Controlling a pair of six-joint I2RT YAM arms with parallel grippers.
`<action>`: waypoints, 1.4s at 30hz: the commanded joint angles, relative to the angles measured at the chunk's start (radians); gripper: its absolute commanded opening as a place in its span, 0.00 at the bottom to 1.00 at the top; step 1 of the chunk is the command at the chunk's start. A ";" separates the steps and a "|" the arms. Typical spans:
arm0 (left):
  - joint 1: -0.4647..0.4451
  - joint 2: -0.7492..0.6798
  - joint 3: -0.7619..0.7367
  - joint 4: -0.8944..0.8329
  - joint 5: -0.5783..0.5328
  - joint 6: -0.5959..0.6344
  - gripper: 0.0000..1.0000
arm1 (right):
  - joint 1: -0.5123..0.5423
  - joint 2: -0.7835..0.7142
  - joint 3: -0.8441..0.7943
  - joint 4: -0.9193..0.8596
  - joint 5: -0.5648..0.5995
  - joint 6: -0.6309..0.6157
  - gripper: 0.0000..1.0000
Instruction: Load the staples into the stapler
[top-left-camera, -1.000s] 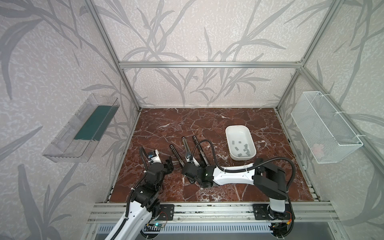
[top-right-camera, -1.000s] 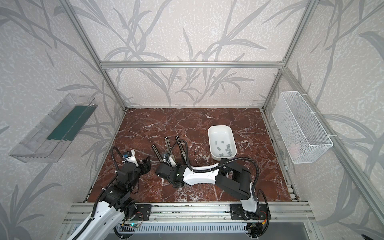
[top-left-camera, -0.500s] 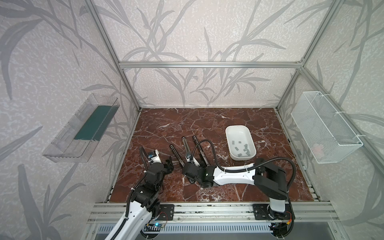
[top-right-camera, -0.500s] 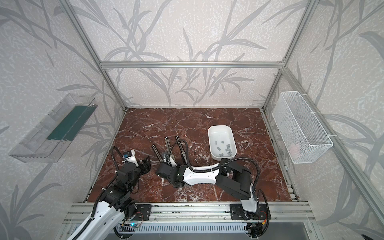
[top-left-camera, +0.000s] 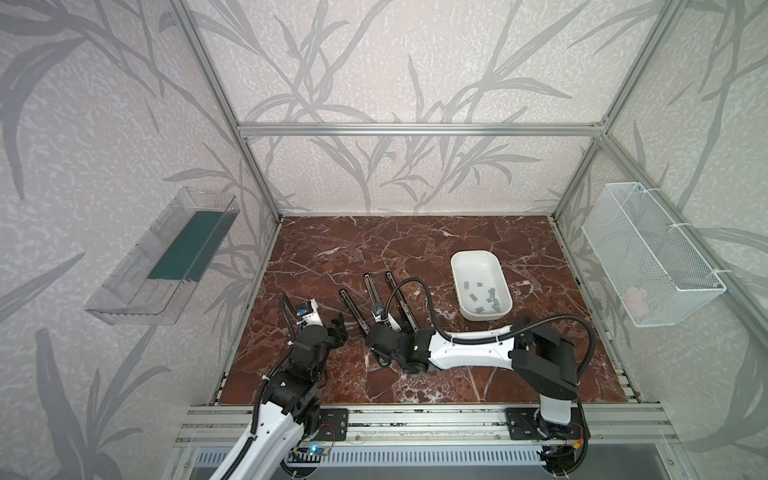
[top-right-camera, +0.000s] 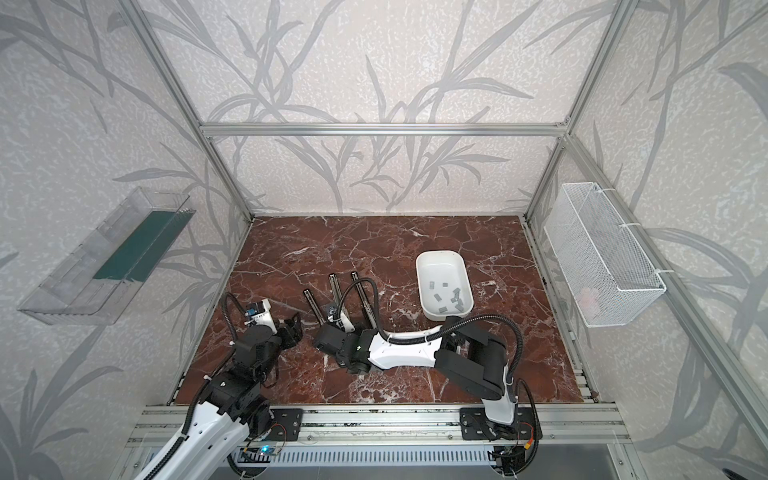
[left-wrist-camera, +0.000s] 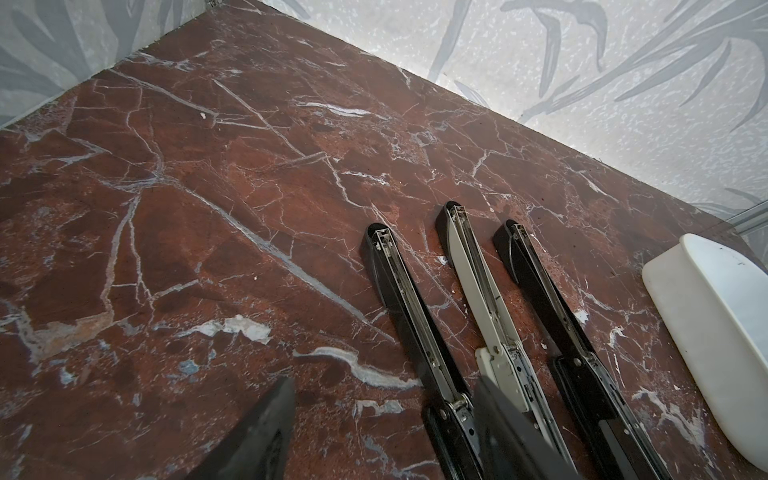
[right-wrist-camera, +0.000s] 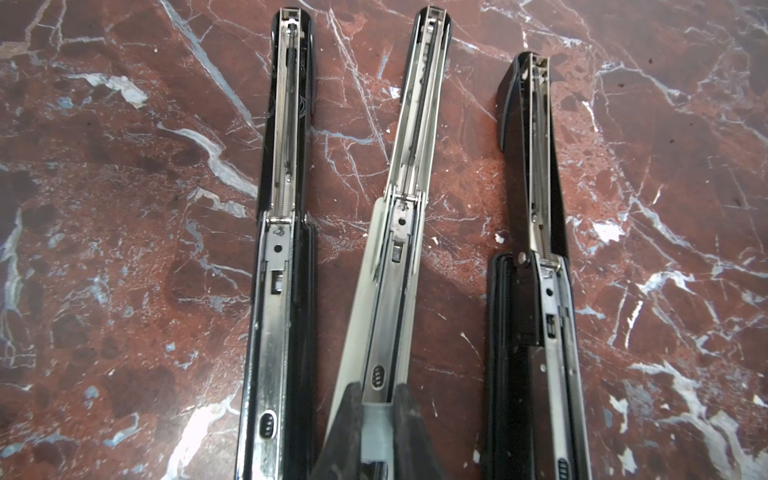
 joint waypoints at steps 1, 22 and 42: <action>0.007 0.003 0.005 0.010 -0.004 -0.015 0.69 | -0.006 0.003 -0.007 0.010 -0.002 0.006 0.05; 0.007 0.006 0.004 0.013 0.000 -0.013 0.69 | -0.007 0.023 0.003 0.002 -0.009 0.015 0.05; 0.007 0.009 0.003 0.019 0.003 -0.012 0.69 | -0.006 0.014 -0.043 -0.034 -0.061 0.102 0.03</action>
